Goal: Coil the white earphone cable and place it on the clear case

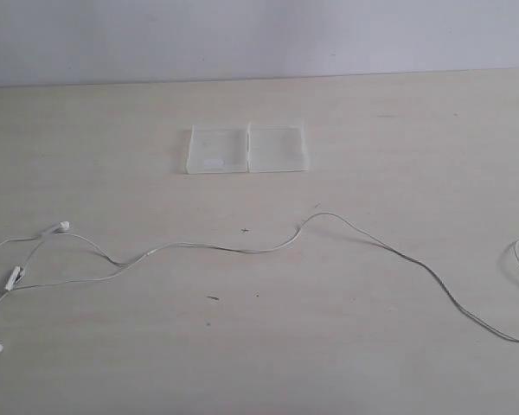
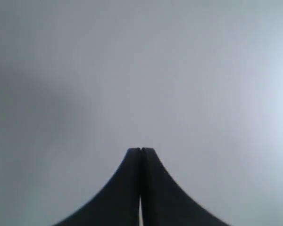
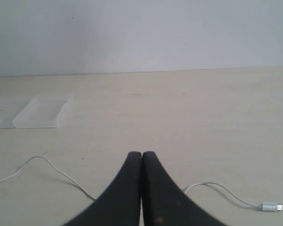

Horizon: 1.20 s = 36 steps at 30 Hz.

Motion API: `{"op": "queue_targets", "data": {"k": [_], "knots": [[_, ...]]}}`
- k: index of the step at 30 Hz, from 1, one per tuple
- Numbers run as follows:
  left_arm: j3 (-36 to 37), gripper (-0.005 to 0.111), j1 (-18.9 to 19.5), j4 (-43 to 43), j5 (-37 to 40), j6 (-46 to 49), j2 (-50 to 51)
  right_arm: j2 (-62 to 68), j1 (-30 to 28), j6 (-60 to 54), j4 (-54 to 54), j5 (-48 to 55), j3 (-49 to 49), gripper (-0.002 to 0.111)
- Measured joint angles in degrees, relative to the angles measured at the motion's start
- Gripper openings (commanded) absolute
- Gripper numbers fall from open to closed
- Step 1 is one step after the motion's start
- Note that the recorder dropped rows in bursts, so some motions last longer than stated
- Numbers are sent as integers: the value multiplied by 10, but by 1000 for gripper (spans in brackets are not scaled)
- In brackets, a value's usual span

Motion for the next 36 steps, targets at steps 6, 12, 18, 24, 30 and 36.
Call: {"op": "queue_targets", "data": {"k": [6, 12, 18, 24, 30, 36], "knots": [[-334, 0, 0, -150, 256, 160, 349, 0, 0, 0, 0, 0, 0, 0], [-618, 0, -83, -150, 750, 334, 814, 0, 0, 0, 0, 0, 0, 0], [-744, 16, -195, -143, 859, 522, 980, 0, 0, 0, 0, 0, 0, 0], [-868, 56, -284, -140, 878, 583, 1069, 0, 0, 0, 0, 0, 0, 0], [-1006, 57, -324, -137, 982, 587, 1173, 0, 0, 0, 0, 0, 0, 0], [-1093, 57, -336, -134, 1030, 570, 1257, 0, 0, 0, 0, 0, 0, 0]]}}
